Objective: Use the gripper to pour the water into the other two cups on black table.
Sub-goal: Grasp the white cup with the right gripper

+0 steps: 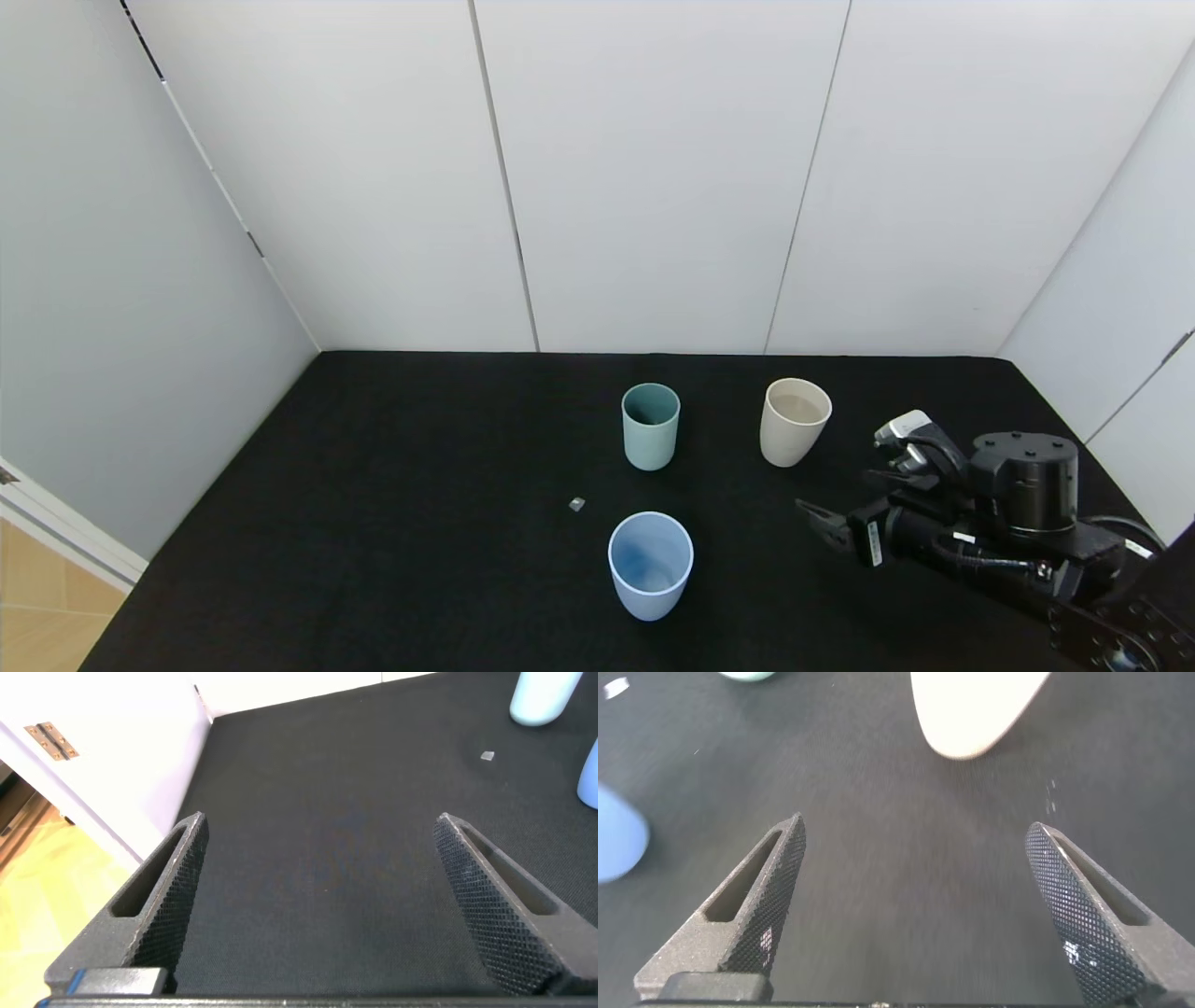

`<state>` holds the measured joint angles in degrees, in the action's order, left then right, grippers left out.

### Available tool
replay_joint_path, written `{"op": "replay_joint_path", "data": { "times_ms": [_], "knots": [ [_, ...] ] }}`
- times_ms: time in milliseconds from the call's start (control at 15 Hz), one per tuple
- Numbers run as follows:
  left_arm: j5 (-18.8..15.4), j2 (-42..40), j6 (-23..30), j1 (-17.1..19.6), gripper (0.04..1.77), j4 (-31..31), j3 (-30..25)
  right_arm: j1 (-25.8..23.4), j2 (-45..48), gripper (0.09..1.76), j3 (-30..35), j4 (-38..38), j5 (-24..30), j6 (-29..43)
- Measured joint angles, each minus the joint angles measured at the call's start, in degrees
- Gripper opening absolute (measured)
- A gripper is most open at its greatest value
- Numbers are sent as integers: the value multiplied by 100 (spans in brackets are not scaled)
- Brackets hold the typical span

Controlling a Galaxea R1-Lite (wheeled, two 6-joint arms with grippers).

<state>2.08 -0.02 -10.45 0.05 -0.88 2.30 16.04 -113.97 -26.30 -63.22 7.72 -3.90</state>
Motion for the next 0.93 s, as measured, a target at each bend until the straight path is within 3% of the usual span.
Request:
{"op": "replay_joint_path", "data": {
  "times_ms": [533,933],
  "knots": [
    [0,0,-2,0,172,0,0,-41,-649,171,-1552,855,-201,-4],
    [0,0,-2,-2,172,0,-2,-105,-962,171,-2246,1041,-243,7]
  ]
}}
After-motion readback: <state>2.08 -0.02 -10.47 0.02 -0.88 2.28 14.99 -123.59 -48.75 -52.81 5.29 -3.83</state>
